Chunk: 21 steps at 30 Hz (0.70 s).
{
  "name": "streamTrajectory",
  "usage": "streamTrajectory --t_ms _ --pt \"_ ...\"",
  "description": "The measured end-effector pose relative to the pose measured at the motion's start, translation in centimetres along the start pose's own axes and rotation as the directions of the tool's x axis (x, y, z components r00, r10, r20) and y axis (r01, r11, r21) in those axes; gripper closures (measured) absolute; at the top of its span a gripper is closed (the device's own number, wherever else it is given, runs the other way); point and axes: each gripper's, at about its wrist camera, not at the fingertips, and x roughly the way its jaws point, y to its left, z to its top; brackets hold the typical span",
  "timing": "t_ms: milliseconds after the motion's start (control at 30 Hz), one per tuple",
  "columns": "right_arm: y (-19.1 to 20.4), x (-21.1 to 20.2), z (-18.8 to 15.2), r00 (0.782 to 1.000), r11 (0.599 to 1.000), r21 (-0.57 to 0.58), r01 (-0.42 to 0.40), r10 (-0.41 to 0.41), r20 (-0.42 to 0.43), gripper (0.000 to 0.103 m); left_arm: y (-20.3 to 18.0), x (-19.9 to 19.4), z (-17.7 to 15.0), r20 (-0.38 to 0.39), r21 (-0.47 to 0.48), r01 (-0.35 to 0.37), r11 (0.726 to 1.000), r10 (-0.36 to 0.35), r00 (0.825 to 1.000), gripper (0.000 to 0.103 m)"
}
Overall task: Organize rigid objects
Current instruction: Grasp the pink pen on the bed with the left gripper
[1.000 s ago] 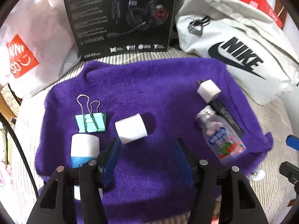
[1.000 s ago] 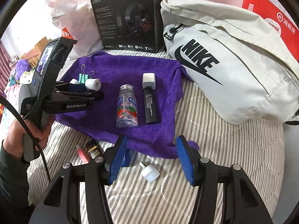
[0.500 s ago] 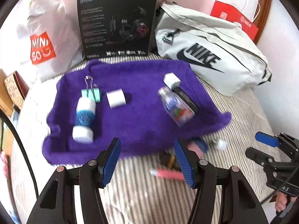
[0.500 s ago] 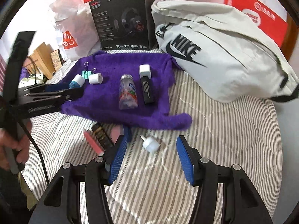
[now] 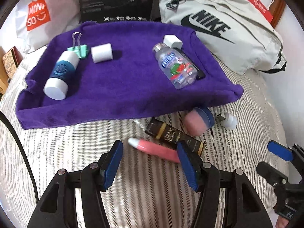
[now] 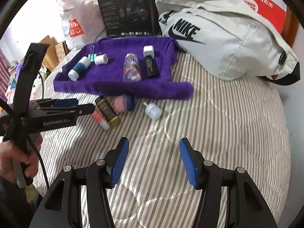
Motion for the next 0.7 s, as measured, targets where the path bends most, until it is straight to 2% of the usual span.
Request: streamTrajectory --t_ms 100,133,233,433,700 --pt "-0.1 0.8 -0.3 1.000 1.000 0.002 -0.010 0.010 -0.016 0.048 -0.7 0.3 -0.1 -0.013 0.025 -0.014 1.000 0.015 1.000 0.042" --pt "-0.2 1.1 -0.3 1.000 1.000 0.003 -0.015 0.015 -0.022 0.048 -1.0 0.6 -0.3 -0.035 0.056 -0.039 0.998 0.041 0.999 0.043" --pt "-0.4 1.9 -0.4 0.999 1.000 0.009 -0.021 0.022 -0.031 0.048 -1.8 0.7 -1.4 -0.019 0.134 -0.092 0.987 0.096 0.995 0.042" --pt "-0.8 2.9 -0.1 0.999 0.999 0.021 -0.036 0.037 -0.030 0.048 -0.8 -0.2 -3.0 -0.025 0.141 -0.106 0.984 0.110 0.994 0.042" --pt "-1.3 3.9 0.2 0.998 0.999 0.018 -0.051 0.052 -0.036 0.048 1.5 -1.7 -4.6 -0.017 0.088 -0.121 0.989 0.123 0.992 0.042"
